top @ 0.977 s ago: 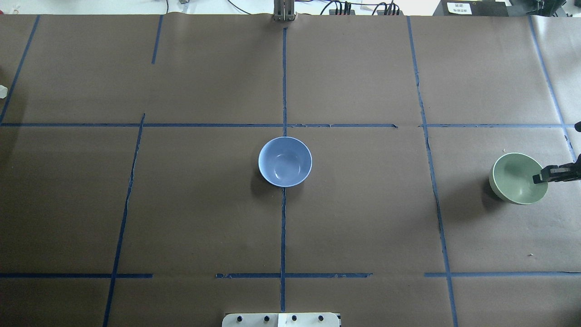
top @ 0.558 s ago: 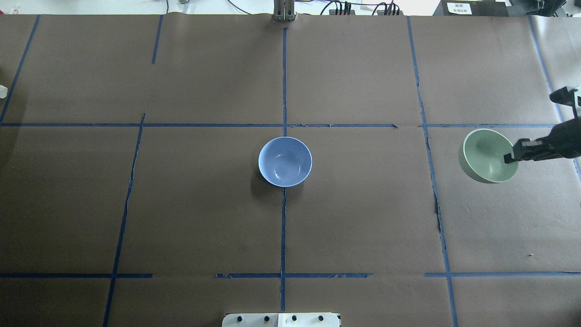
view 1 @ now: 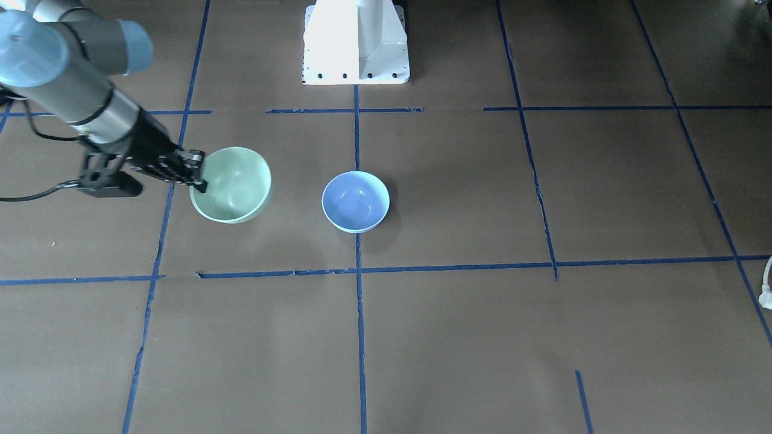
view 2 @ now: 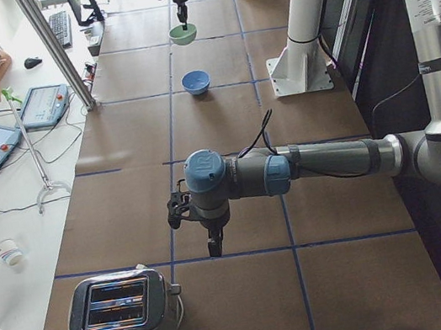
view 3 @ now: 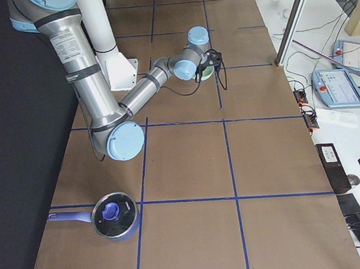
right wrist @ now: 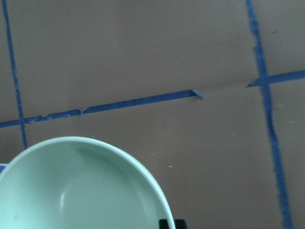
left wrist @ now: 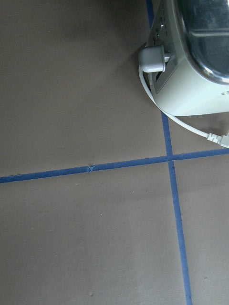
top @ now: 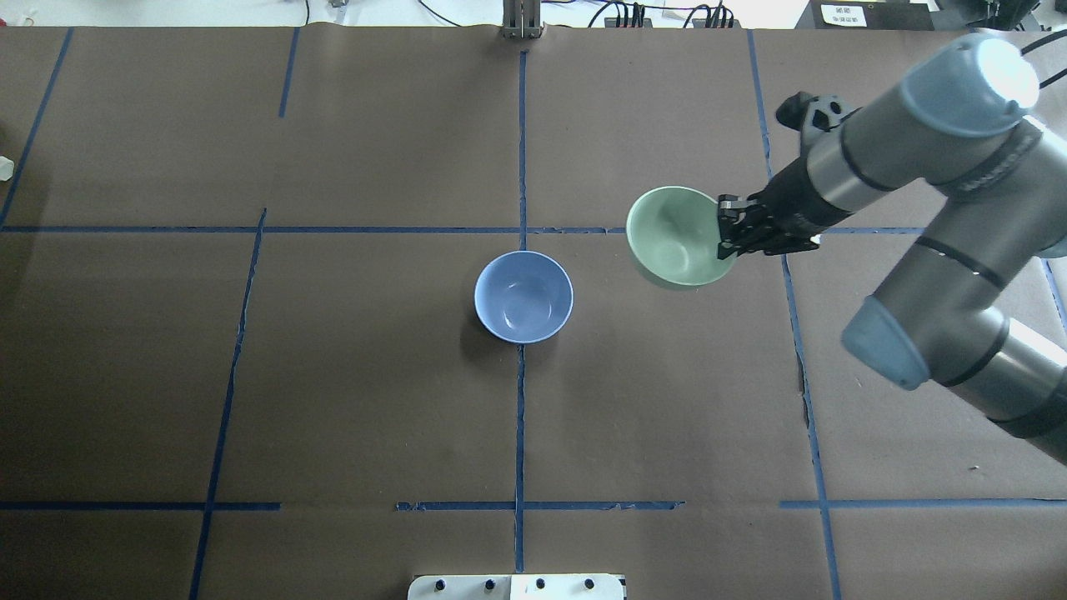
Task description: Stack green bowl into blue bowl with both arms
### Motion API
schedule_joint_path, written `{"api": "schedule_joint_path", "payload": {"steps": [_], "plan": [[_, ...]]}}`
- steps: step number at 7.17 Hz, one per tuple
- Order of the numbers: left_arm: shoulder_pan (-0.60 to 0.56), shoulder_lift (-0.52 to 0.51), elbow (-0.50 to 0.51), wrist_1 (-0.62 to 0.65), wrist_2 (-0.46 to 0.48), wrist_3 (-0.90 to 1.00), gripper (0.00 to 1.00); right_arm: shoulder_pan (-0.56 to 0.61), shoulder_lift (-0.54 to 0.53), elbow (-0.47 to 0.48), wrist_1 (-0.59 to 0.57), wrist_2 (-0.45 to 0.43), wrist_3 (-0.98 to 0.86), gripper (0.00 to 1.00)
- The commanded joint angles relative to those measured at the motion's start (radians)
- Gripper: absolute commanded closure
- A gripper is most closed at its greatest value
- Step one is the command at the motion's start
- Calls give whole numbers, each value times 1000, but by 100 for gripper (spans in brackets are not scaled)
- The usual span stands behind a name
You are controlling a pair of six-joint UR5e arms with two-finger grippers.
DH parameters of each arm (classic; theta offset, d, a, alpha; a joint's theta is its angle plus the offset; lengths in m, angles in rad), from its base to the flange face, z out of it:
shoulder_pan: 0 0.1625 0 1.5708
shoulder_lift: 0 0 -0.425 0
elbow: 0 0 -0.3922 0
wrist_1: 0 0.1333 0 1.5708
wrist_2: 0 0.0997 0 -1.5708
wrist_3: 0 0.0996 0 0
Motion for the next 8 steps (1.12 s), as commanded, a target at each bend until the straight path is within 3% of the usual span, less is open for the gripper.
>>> {"api": "schedule_joint_path", "payload": {"steps": [1, 4, 8], "plan": [[0, 0, 0, 0, 0, -3, 0, -157, 207, -119, -32, -169, 197, 100], [0, -1, 0, 0, 0, -11, 0, -245, 218, -149, -32, -305, 337, 97], [0, -3, 0, 0, 0, -19, 0, -262, 224, -192, -28, -323, 342, 96]]}}
